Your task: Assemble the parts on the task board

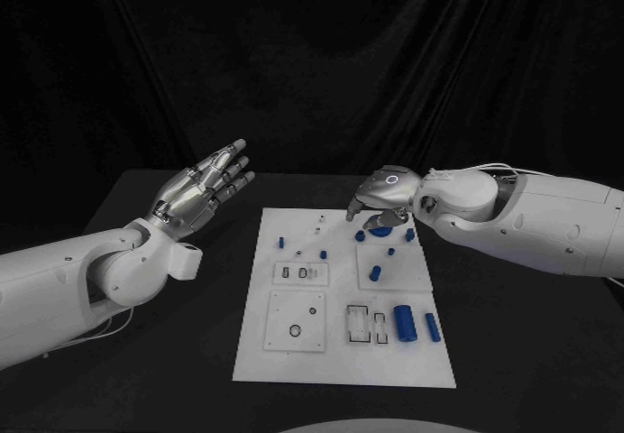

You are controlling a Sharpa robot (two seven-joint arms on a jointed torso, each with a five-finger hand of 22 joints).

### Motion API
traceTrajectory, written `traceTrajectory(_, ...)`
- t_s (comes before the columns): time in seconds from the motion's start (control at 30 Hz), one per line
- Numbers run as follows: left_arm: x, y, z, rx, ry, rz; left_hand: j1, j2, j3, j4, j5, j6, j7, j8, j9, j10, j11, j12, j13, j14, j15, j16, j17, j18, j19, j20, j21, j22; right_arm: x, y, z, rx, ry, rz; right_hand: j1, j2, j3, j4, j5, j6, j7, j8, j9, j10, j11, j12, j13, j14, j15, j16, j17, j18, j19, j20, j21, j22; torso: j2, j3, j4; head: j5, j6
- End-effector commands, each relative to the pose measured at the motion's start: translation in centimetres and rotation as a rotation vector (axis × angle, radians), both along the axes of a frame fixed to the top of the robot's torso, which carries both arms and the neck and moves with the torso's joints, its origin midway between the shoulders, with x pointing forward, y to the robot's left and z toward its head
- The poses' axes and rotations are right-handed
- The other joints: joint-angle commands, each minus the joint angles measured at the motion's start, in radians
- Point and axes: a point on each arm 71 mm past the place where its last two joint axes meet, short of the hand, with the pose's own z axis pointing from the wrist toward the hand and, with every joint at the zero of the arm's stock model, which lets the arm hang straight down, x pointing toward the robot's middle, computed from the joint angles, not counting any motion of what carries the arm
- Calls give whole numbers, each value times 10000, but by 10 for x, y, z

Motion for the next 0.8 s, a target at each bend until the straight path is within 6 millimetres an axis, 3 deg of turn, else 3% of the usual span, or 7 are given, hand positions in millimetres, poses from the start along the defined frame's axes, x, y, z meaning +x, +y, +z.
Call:
traceTrajectory(0.03, 0, -1, 4, -264, -254, -150, 117, 22, 57, 3, 51, 63, 5, 59, 10, -32, 33, -35, -10, -17, 78, 22, -14, -160, 10, 66, -34, -12, -1, 0, -3, -191, 79, 198, -64, -133, 56, 39, 11, -56, -59, -85, -22, -25, -30, -81, -2, 35, -51, 42, 3, -67, 50, -4, 45, 25, -41, -14, 0, 26, -62)
traceTrajectory(0.37, 0, 0, 4, -292, -283, -154, 127, 24, 63, 4, 69, 60, 15, 59, 9, -32, 41, -35, -10, -16, 83, 27, -12, -163, 10, 66, -34, -12, 0, -5, -10, -448, 373, -38, -178, -226, 139, 77, -34, -141, -98, -179, -54, -140, -15, -154, 4, -3, -38, 6, -70, -57, 1, 3, 18, 14, -64, -28, 30, -25, -145)
traceTrajectory(0.6, 0, -1, 5, -381, -370, -170, 166, 37, 100, 6, 117, 128, 38, 73, 17, -18, 68, -30, -4, -4, 121, 57, -3, -176, 10, 90, -34, -12, 1, -6, -20, -334, 370, -74, -162, -219, 334, 54, -49, 9, 38, -131, -3, 64, -4, -40, 90, -37, -25, 48, -13, -69, -13, 17, 48, 115, -93, -43, 8, -9, -195)
traceTrajectory(0.8, -1, -1, 6, -492, -473, -175, 193, 13, 91, 13, 93, 339, 96, 122, 41, 38, 129, -10, 16, 17, 157, 104, 11, -180, 10, 124, -34, -12, 3, -6, -28, -350, 469, -83, -121, -208, 418, 33, -31, 33, 6, -128, 13, 109, -11, -13, 109, -40, -24, 61, 0, -71, -16, 19, 55, 141, -93, -58, -3, 33, -212)
